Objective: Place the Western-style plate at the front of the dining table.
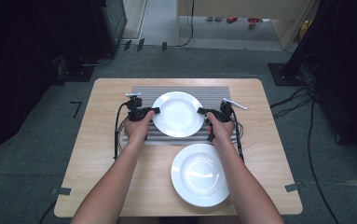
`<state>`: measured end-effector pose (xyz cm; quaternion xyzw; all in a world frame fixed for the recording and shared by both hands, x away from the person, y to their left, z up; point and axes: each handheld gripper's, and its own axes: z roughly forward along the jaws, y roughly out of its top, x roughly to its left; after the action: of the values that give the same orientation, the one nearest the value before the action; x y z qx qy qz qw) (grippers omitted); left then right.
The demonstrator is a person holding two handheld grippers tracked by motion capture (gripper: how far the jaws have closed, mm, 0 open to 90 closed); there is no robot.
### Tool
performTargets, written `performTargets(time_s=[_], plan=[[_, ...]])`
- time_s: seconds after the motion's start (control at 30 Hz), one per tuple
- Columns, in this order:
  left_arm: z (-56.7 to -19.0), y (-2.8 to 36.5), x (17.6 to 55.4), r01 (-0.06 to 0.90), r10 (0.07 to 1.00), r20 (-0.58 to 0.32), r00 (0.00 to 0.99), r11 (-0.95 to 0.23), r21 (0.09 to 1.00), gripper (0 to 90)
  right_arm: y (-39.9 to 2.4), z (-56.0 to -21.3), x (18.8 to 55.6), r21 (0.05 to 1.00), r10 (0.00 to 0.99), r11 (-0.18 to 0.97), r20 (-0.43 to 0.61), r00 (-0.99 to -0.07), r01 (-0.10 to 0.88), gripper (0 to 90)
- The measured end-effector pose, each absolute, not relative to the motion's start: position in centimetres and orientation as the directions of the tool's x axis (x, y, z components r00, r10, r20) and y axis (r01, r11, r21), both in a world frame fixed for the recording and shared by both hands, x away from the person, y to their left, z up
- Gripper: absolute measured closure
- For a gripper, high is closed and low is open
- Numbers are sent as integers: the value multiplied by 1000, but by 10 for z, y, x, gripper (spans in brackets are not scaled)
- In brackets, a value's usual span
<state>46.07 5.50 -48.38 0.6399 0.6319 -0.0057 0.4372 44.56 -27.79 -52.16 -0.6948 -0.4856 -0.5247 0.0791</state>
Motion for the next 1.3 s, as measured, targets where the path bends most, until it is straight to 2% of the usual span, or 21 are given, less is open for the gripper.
performTargets(time_s=[0.13, 0.2, 0.5, 0.6, 0.97, 1.0, 1.03, 1.07, 1.1, 1.13, 1.17, 1.2, 1.23, 1.27, 1.3], plan=[[-489, 53, 466, 826, 814, -550, 184, 175, 535, 736, -278, -528, 449, 391, 586, -528, 810, -10, 754, 784], [-490, 53, 469, 832, 810, -560, 174, 183, 523, 734, -277, -525, 454, 406, 615, -506, 788, -12, 761, 779], [-492, 56, 478, 832, 829, -542, 139, 199, 518, 718, -272, -519, 469, 407, 608, -522, 794, -8, 749, 792], [-494, 57, 479, 836, 842, -519, 146, 176, 520, 706, -268, -521, 475, 420, 637, -491, 770, -14, 764, 786], [-497, 57, 480, 826, 851, -498, 165, 157, 541, 692, -266, -523, 479, 438, 633, -496, 774, -33, 750, 793], [-497, 55, 479, 822, 861, -478, 173, 141, 552, 676, -265, -522, 479, 459, 649, -483, 759, -47, 746, 773], [-495, 52, 477, 811, 880, -430, 201, 96, 576, 660, -264, -522, 478, 477, 665, -473, 745, -55, 740, 698], [-494, 52, 475, 798, 881, -415, 227, 76, 597, 622, -263, -520, 478, 507, 689, -462, 722, -65, 728, 606], [-494, 52, 473, 787, 880, -410, 242, 69, 613, 570, -263, -519, 477, 536, 717, -447, 693, -72, 716, 557], [-494, 52, 473, 787, 880, -410, 242, 69, 613, 522, -263, -519, 477, 536, 717, -447, 693, -72, 716, 557], [-494, 54, 471, 781, 881, -406, 243, 71, 620, 522, -262, -516, 475, 553, 734, -427, 674, -82, 716, 513], [-494, 56, 470, 780, 882, -406, 240, 74, 622, 438, -263, -511, 472, 594, 770, -384, 628, -109, 707, 474], [-493, 59, 469, 779, 882, -407, 238, 78, 622, 438, -263, -511, 472, 594, 770, -384, 628, -109, 707, 474], [-492, 64, 465, 780, 886, -400, 233, 75, 621, 352, -267, -504, 465, 622, 783, -384, 611, -116, 683, 437], [-492, 64, 465, 780, 886, -400, 233, 75, 621, 305, -267, -504, 465, 622, 783, -384, 611, -116, 683, 437]])
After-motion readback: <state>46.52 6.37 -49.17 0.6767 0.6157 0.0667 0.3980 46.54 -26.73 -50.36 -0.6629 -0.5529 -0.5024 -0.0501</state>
